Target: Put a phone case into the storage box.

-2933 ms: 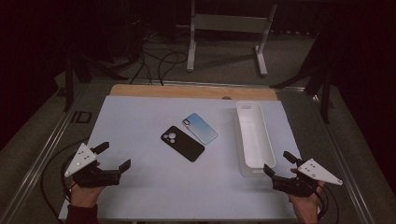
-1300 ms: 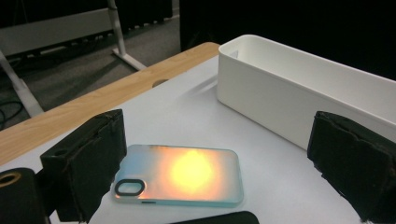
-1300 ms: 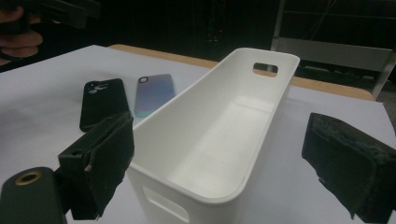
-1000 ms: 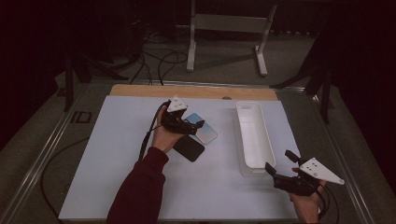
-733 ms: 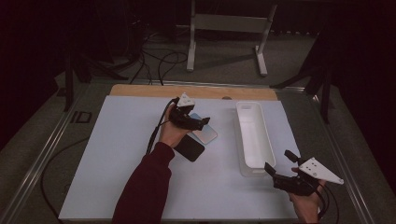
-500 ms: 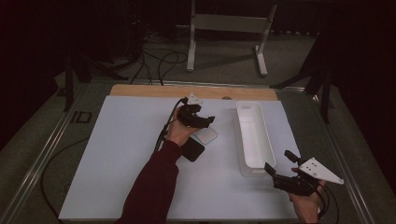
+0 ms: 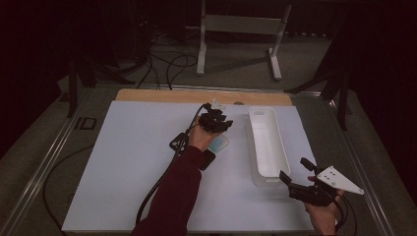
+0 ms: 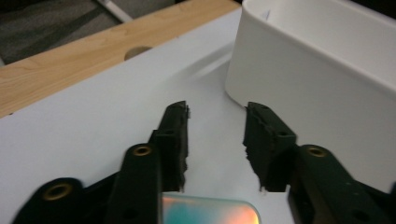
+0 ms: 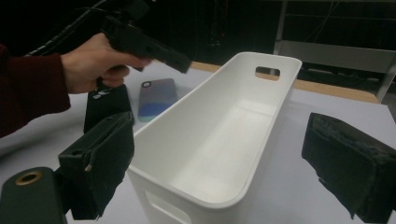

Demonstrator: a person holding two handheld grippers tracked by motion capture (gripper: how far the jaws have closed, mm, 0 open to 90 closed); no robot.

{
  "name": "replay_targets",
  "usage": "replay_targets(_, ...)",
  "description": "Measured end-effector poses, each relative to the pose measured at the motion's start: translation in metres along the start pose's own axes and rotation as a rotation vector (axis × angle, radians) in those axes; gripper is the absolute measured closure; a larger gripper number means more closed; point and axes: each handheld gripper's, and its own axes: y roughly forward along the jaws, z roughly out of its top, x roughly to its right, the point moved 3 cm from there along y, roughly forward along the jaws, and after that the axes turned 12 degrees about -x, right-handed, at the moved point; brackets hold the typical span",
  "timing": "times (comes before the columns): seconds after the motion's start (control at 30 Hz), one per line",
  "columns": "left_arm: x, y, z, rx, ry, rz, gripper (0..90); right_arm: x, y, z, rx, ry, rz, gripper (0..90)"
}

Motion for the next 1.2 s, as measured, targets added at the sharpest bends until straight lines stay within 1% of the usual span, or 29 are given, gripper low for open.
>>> replay_targets(0.03,0.001,0.003,0.0,-0.005,-0.002,-0.001,73.1,0.0,0.0,0.0,0.001,0.001,0.001,9.1)
replay_targets(0.1,0.001,0.01,-0.002,-0.022,-0.003,0.0,80.6,0.0,-0.001,0.0,0.002,0.0,0.0,9.1)
replay_targets(0.17,0.0,0.017,-0.006,-0.06,-0.005,0.003,88.6,0.0,-0.001,0.001,0.008,0.0,0.002,9.1)
replay_targets(0.2,0.001,0.02,-0.008,-0.077,-0.006,-0.006,89.7,0.0,-0.002,0.001,0.009,0.003,0.002,9.1)
replay_targets(0.27,0.003,0.027,-0.012,-0.112,0.007,-0.008,90.0,0.0,-0.002,0.001,0.009,0.004,0.002,9.2)
replay_targets(0.37,0.009,0.032,-0.014,-0.128,0.006,-0.027,90.0,0.0,-0.001,0.001,0.008,0.0,0.0,9.2)
replay_targets(0.43,0.012,0.035,-0.014,-0.145,0.016,-0.028,90.0,0.0,-0.001,0.001,0.007,-0.001,0.0,9.2)
replay_targets(0.57,0.013,0.039,-0.018,-0.188,0.008,-0.022,90.0,-0.002,-0.002,0.002,0.009,-0.004,0.0,9.2)
replay_targets(0.6,0.013,0.039,-0.018,-0.188,0.008,-0.022,90.0,-0.002,-0.002,0.002,0.009,-0.004,0.0,9.2)
replay_targets(0.63,0.012,0.04,-0.021,-0.213,0.011,-0.019,90.0,-0.001,-0.002,0.002,0.012,-0.002,-0.001,9.2)
replay_targets(0.73,0.012,0.04,-0.023,-0.222,0.008,-0.019,90.0,-0.001,-0.002,0.002,0.01,-0.002,-0.001,9.2)
replay_targets(0.77,0.014,0.037,-0.025,-0.238,0.014,-0.017,90.0,-0.001,-0.002,0.002,0.01,-0.003,-0.002,9.1)
replay_targets(0.87,0.016,0.035,-0.027,-0.248,0.017,-0.019,90.0,-0.001,-0.002,0.001,0.009,-0.001,-0.003,9.2)
replay_targets(0.93,0.018,0.03,-0.03,-0.271,0.023,-0.022,90.0,-0.002,-0.001,0.001,0.006,-0.004,-0.004,9.2)
replay_targets(1.03,0.021,0.026,-0.034,-0.281,0.027,-0.016,90.0,-0.002,-0.001,0.001,0.003,-0.004,-0.005,9.2)
replay_targets(1.1,0.024,0.022,-0.038,-0.291,0.03,-0.017,90.0,-0.002,-0.001,0.001,0.007,-0.001,-0.005,9.2)
replay_targets(1.13,0.026,0.017,-0.044,-0.301,0.035,-0.018,90.0,-0.002,-0.002,0.001,0.006,-0.001,-0.007,9.2)
replay_targets(1.17,0.026,0.017,-0.044,-0.301,0.035,-0.018,90.0,-0.002,-0.002,0.001,0.006,-0.001,-0.007,9.2)
replay_targets(1.2,0.027,0.011,-0.05,-0.311,0.039,-0.016,90.0,-0.002,-0.002,0.001,0.008,-0.002,-0.009,9.2)
